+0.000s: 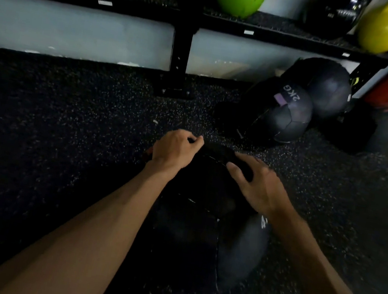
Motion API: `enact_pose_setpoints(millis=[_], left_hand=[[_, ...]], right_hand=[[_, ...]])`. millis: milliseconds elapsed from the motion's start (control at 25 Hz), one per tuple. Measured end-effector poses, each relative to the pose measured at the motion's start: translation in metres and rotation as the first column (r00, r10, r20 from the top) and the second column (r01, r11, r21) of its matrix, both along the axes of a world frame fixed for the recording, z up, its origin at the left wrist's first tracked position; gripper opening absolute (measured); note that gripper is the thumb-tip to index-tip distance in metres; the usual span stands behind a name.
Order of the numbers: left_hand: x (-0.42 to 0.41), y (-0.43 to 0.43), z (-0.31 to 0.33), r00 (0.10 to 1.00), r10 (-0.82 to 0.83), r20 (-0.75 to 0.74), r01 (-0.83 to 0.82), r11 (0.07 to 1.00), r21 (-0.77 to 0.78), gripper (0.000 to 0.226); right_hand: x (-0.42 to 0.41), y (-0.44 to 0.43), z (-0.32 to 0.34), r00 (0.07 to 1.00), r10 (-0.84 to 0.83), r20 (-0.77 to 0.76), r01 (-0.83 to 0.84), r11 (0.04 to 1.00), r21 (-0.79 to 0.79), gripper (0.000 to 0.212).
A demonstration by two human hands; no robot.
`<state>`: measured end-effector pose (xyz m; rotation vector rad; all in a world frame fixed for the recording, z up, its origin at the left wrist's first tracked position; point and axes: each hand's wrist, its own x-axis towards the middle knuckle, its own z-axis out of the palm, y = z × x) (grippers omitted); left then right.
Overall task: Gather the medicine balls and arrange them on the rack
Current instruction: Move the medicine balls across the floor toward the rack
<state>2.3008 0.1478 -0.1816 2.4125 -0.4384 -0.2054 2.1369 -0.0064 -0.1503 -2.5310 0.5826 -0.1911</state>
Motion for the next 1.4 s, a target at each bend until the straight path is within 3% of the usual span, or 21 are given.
enact_pose_setpoints(millis=[200,360,400,560,680,760,840,920,1040,1240,1400], left_hand=[[0.004,0.010,0.003,0.999,-0.023,-0.032,0.020,0.997,-0.079,0.045],[-0.037,0.014,-0.005,0.951,0.018,0.310,-0.036,0.998,0.052,0.061],[-0.036,0.013,-0.004,0.941,0.038,0.336,-0.056,0.998,0.042,0.060],[0.008,0.000,0.005,0.976,0.119,0.183,-0.127,0.991,0.032,0.055],[0.047,-0.007,0.017,0.982,0.187,0.023,-0.188,0.980,0.069,0.058],[0.057,-0.010,0.016,0.974,0.225,0.027,-0.226,0.973,0.043,0.054],[0.045,-0.007,0.004,0.965,0.235,0.119,-0.231,0.972,-0.041,0.049],[0.015,-0.005,-0.013,0.926,0.224,0.302,-0.207,0.974,-0.088,0.053],[-0.018,-0.003,-0.033,0.871,0.159,0.464,-0.183,0.983,0.006,0.070],[0.039,-0.017,-0.015,0.955,0.152,0.254,-0.176,0.981,0.076,0.072],[0.093,-0.023,-0.003,0.969,0.243,0.044,-0.246,0.966,0.081,0.070]], right_hand=[[0.060,-0.006,-0.001,0.995,-0.088,0.041,0.087,0.996,0.012,0.064],[0.110,-0.027,0.000,0.988,-0.152,0.020,0.151,0.988,0.022,0.061],[0.120,-0.029,-0.001,0.985,-0.169,0.038,0.168,0.986,0.019,0.058],[0.115,-0.022,-0.010,0.974,-0.167,0.155,0.159,0.985,0.064,0.047],[0.077,0.003,-0.037,0.980,-0.061,0.187,0.066,0.998,-0.022,0.064],[0.072,0.007,-0.046,0.971,-0.057,0.230,0.075,0.995,-0.070,0.067],[0.089,-0.001,-0.042,0.969,-0.081,0.232,0.098,0.993,-0.064,0.066],[0.123,-0.018,-0.033,0.972,-0.112,0.205,0.119,0.993,-0.023,0.065],[0.161,-0.038,-0.022,0.977,-0.142,0.158,0.136,0.989,0.049,0.058],[0.184,-0.026,-0.013,0.951,-0.187,0.245,0.190,0.982,0.013,0.046],[0.160,0.007,-0.048,0.964,-0.021,0.265,0.098,0.955,-0.281,0.064]])
